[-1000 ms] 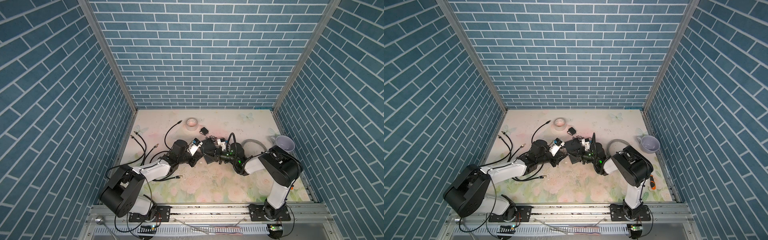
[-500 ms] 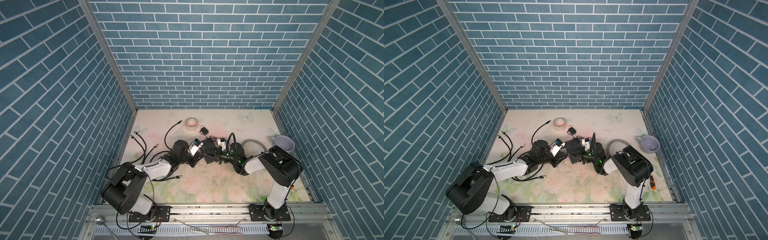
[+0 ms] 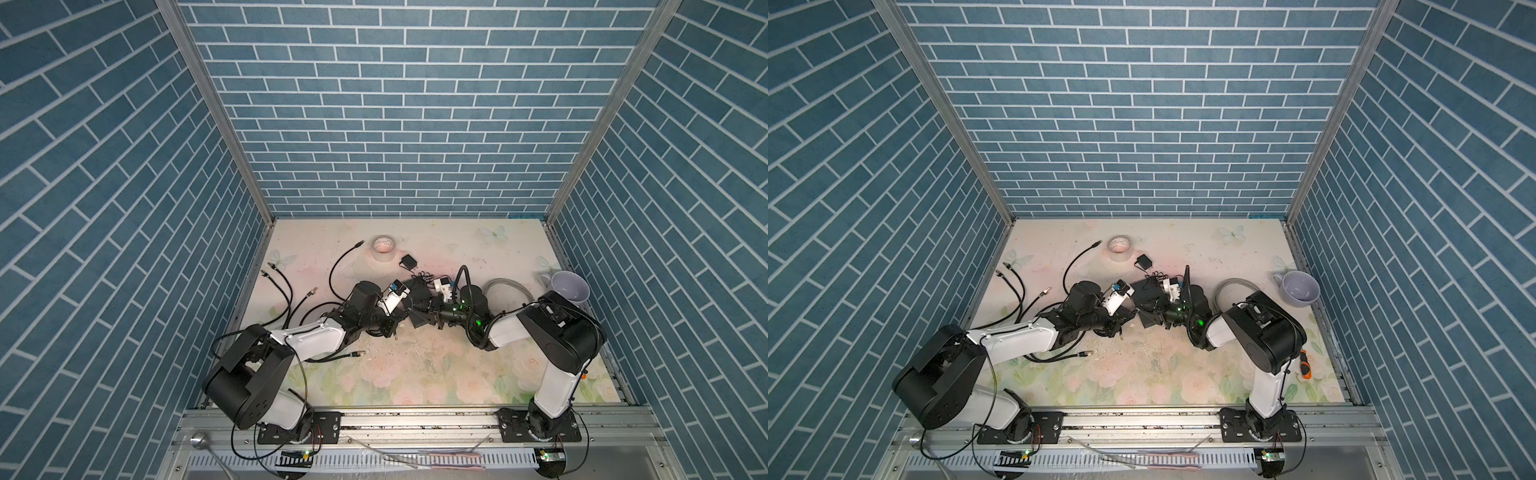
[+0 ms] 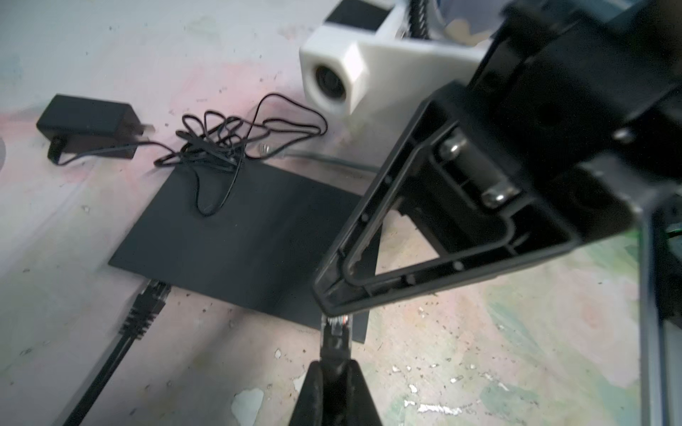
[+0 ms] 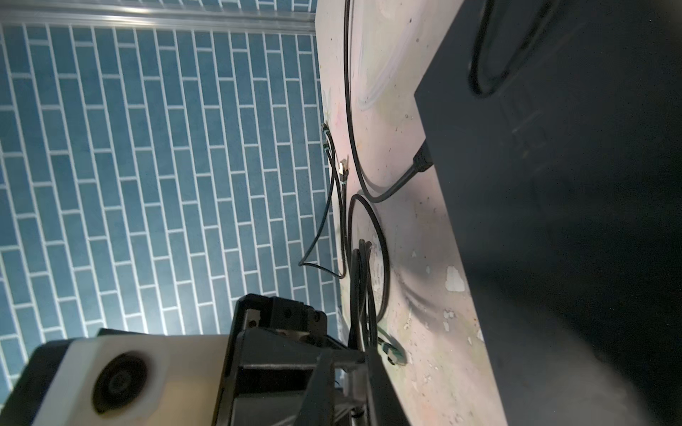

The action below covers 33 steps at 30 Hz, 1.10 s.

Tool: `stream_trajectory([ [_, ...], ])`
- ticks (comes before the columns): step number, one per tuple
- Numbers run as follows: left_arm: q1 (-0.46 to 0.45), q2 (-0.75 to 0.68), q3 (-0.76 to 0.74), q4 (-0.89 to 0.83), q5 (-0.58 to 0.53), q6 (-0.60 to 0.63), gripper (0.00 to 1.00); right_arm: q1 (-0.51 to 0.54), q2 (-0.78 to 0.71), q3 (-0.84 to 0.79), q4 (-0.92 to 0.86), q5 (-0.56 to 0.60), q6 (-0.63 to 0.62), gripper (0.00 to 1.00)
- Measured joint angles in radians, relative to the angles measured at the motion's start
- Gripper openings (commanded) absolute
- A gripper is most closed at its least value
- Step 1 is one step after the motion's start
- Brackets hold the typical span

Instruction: Insert the plug into the switch port

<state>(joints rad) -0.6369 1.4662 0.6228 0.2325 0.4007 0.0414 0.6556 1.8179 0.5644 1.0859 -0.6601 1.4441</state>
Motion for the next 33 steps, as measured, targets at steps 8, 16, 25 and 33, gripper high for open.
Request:
stream_trajectory([
  [8, -0.06, 0.039, 0.052, -0.227, -0.132, 0.018, 0.0, -0.117, -0.183, -0.008, -0.324, 0.003, -0.204, 0.48],
  [16, -0.099, 0.143, 0.095, -0.253, -0.18, 0.026, 0.0, -0.143, -0.316, 0.136, -0.783, 0.077, -0.517, 0.5],
  [25, -0.112, 0.196, 0.137, -0.211, -0.193, 0.05, 0.0, -0.169, -0.234, 0.197, -1.032, 0.164, -0.72, 0.53],
  [33, -0.145, 0.183, 0.097, -0.147, -0.219, 0.061, 0.01, -0.169, -0.162, 0.283, -1.149, 0.173, -0.843, 0.54],
])
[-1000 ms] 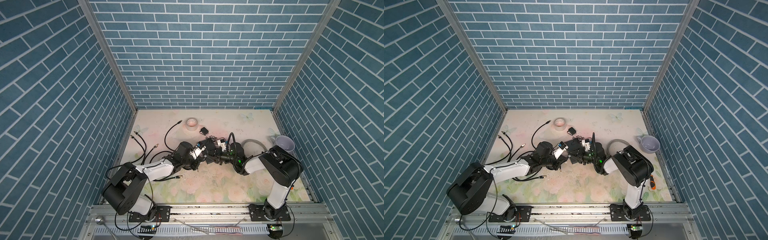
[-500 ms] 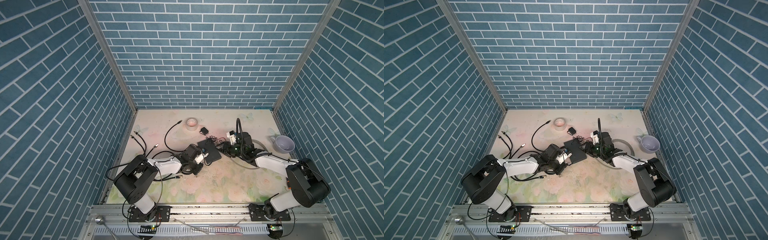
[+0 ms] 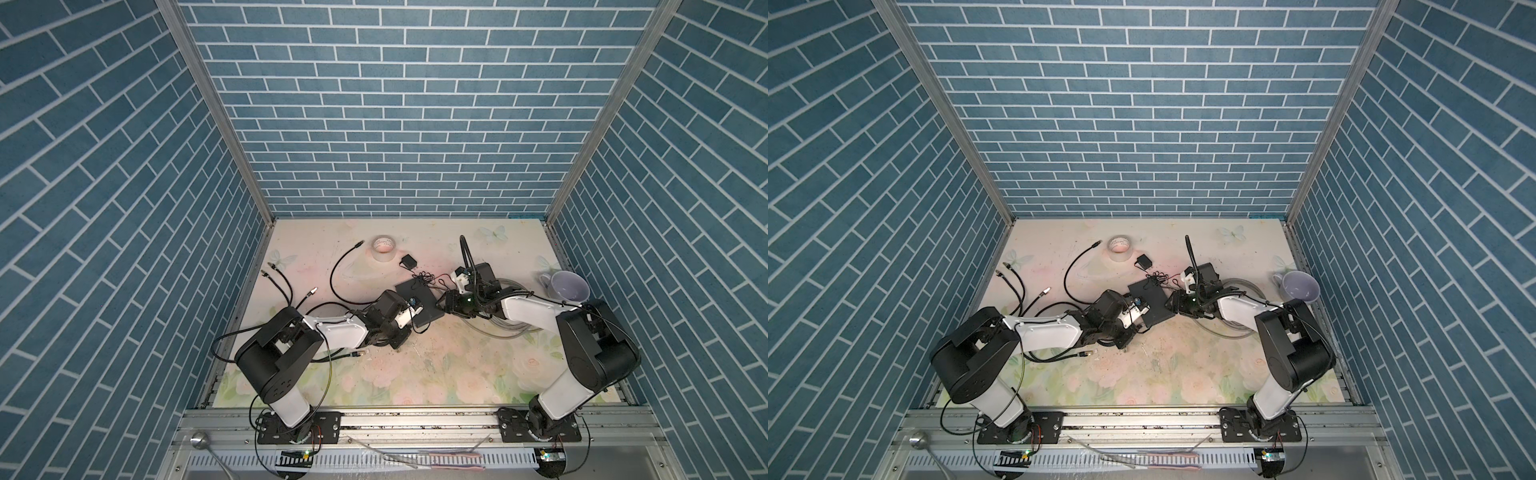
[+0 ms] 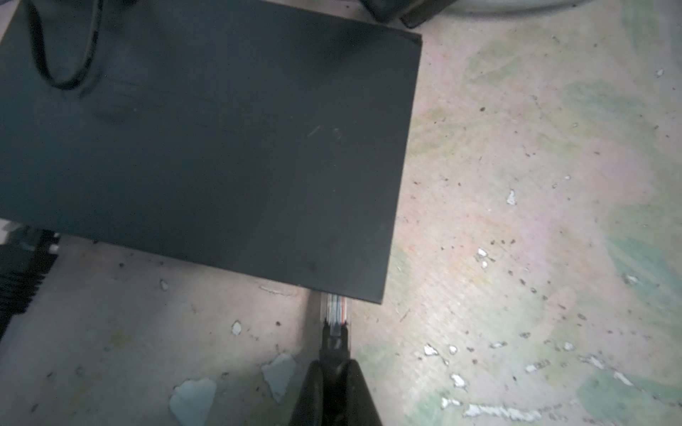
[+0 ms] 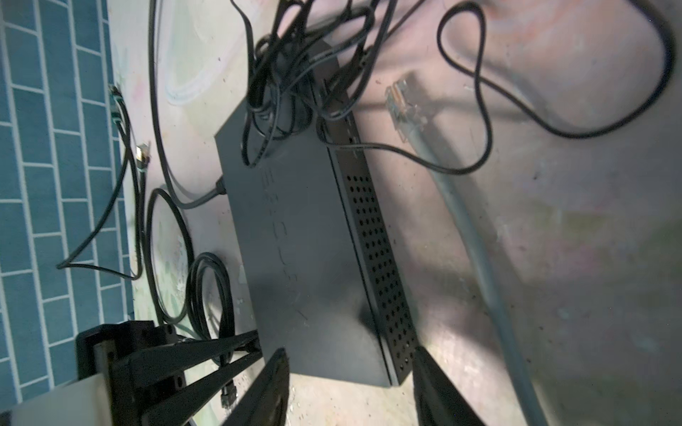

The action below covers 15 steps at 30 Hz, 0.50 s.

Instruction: Insert the plug into the switch port

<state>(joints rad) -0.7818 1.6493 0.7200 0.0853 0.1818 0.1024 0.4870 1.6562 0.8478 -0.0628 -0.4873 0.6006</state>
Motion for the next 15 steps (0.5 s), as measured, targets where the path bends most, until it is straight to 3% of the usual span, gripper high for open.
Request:
stream_trajectory([
  [6, -0.051, -0.001, -0.003, 0.024, -0.044, 0.008, 0.01, 0.0, 0.055, 0.055, -0.07, 0.0, -0.062, 0.54],
  [15, -0.056, -0.016, -0.035, 0.072, -0.111, 0.014, 0.02, 0.0, 0.095, 0.099, -0.153, -0.004, -0.139, 0.54],
])
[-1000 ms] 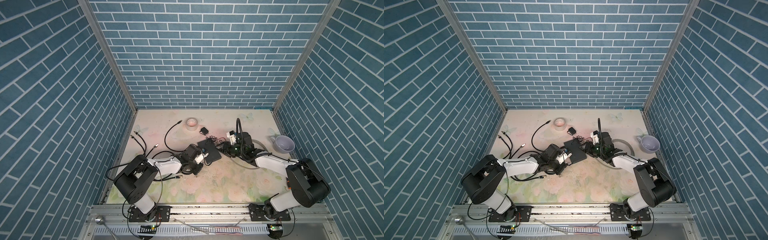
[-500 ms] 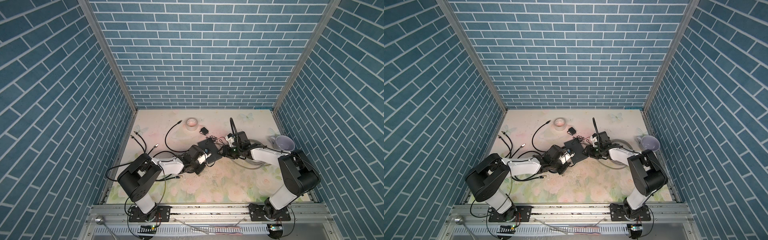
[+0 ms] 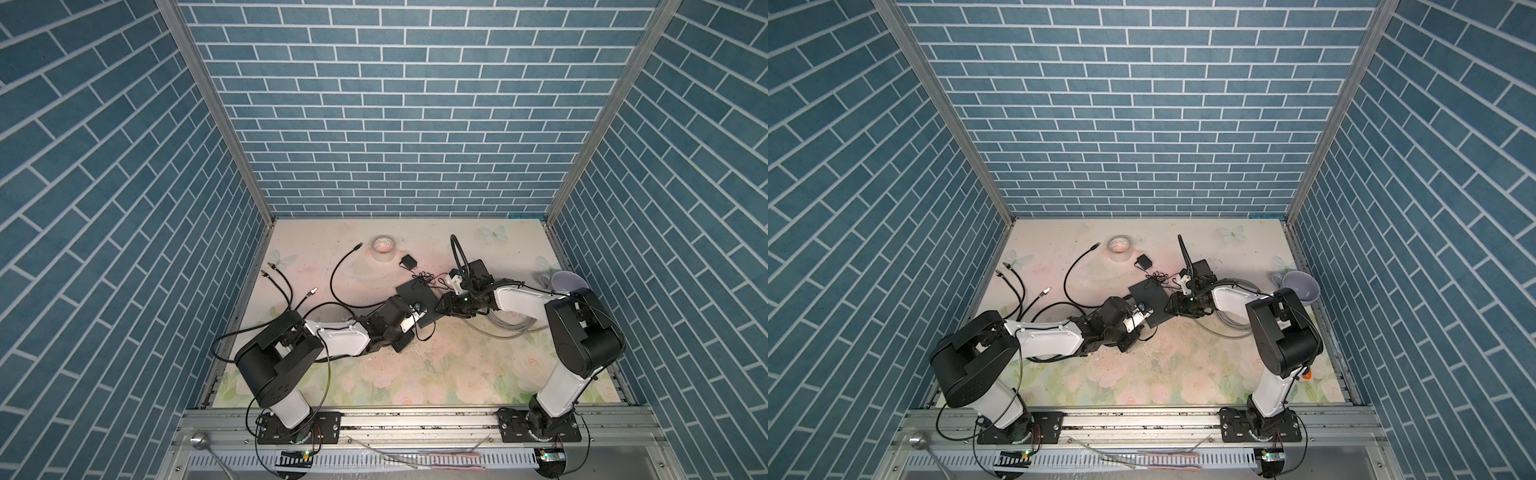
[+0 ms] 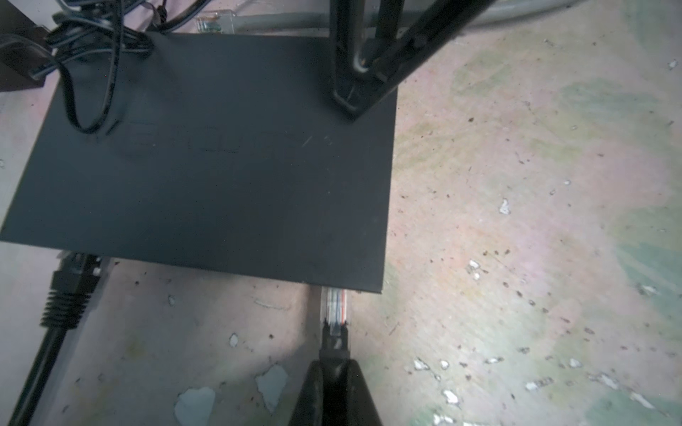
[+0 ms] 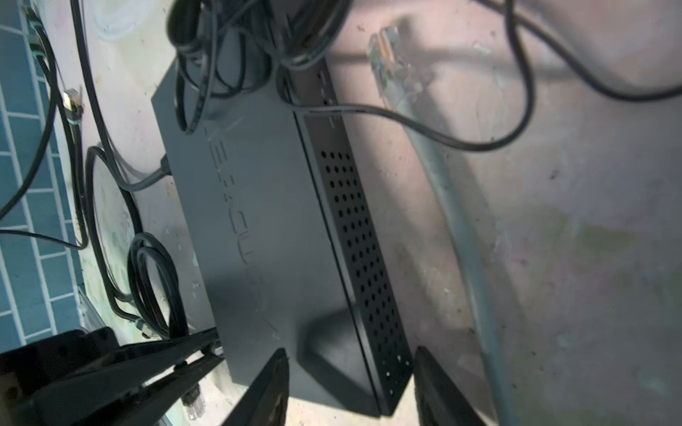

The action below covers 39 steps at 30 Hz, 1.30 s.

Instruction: Insert the plug into the switch port

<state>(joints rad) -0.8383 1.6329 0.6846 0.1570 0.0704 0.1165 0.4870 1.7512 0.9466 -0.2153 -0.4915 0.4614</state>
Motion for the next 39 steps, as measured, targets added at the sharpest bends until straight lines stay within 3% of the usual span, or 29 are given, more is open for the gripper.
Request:
stream_trajectory([
  [21, -0.035, 0.011, -0.04, 0.09, -0.056, -0.013, 0.03, -0.01, 0.048, 0.054, -0.06, -0.097, -0.108, 0.53],
  [34, -0.042, 0.019, -0.077, 0.19, -0.063, -0.005, 0.02, -0.013, 0.102, 0.188, -0.323, -0.102, -0.333, 0.54],
  [39, -0.046, 0.032, -0.078, 0.224, -0.055, -0.005, 0.02, -0.025, 0.102, 0.204, -0.362, -0.102, -0.357, 0.56],
])
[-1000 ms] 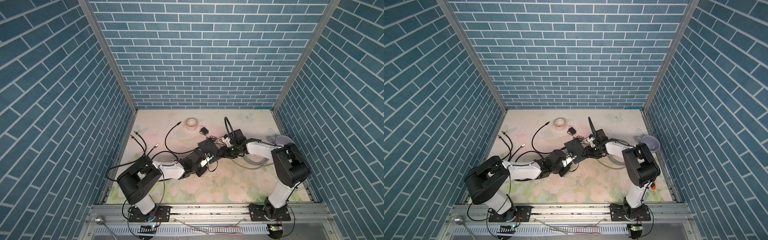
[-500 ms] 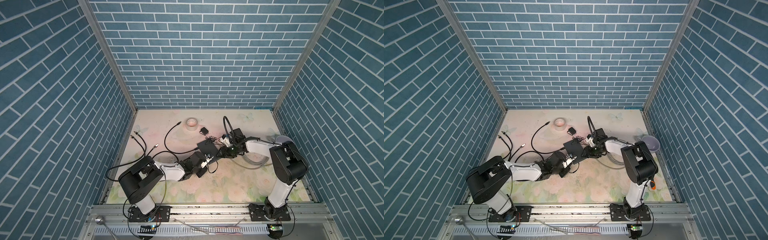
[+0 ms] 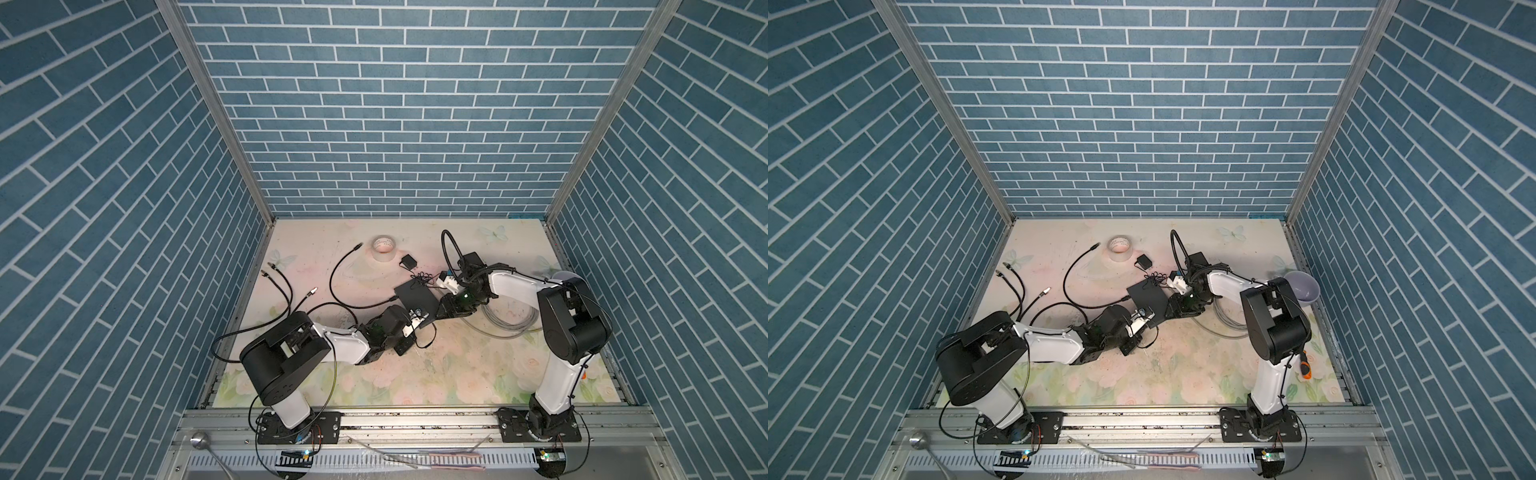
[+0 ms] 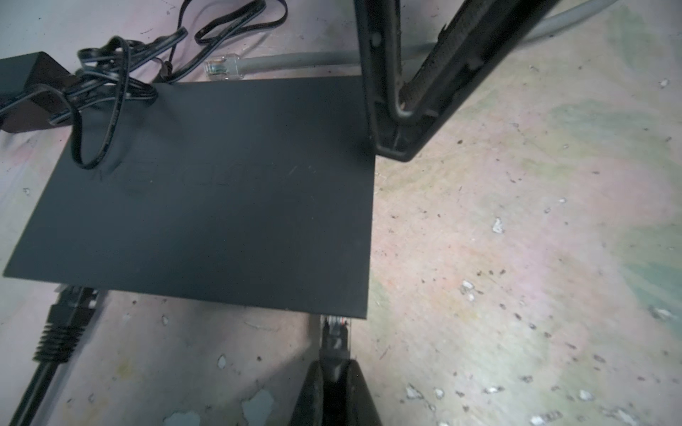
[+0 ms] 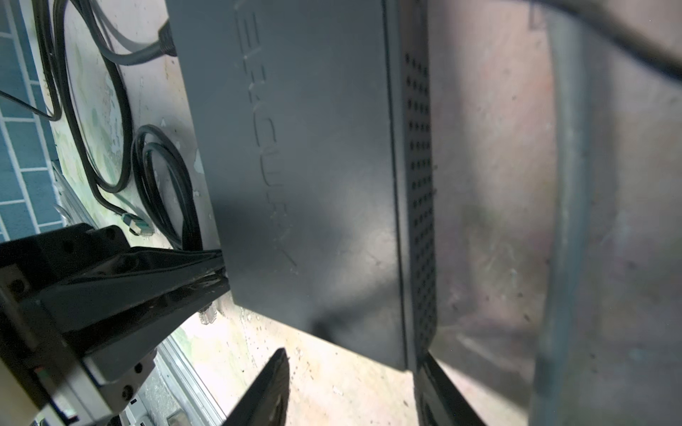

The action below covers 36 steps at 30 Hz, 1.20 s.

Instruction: Insert the plug into the switch port

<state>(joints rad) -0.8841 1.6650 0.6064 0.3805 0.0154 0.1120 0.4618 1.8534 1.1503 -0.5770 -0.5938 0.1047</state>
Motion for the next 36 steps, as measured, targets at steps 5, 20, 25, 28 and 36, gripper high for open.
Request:
stream_trajectory([
  [5, 0.0, 0.0, 0.0, 0.014, 0.003, -0.003, 0.02, -0.001, 0.004, 0.026, -0.001, 0.016, -0.004, 0.56],
  [20, 0.0, 0.003, -0.006, 0.018, 0.004, -0.007, 0.02, -0.006, 0.066, 0.155, -0.029, 0.155, -0.084, 0.57],
  [25, 0.0, 0.011, -0.004, 0.023, 0.003, -0.008, 0.02, 0.008, 0.079, 0.156, -0.006, 0.099, -0.087, 0.54],
  [28, 0.0, 0.014, -0.003, 0.025, 0.003, -0.01, 0.02, 0.028, 0.1, 0.159, -0.004, 0.085, -0.095, 0.52],
  [36, 0.0, 0.014, -0.003, 0.024, -0.003, -0.012, 0.02, 0.027, 0.12, 0.159, 0.007, 0.078, -0.106, 0.48],
])
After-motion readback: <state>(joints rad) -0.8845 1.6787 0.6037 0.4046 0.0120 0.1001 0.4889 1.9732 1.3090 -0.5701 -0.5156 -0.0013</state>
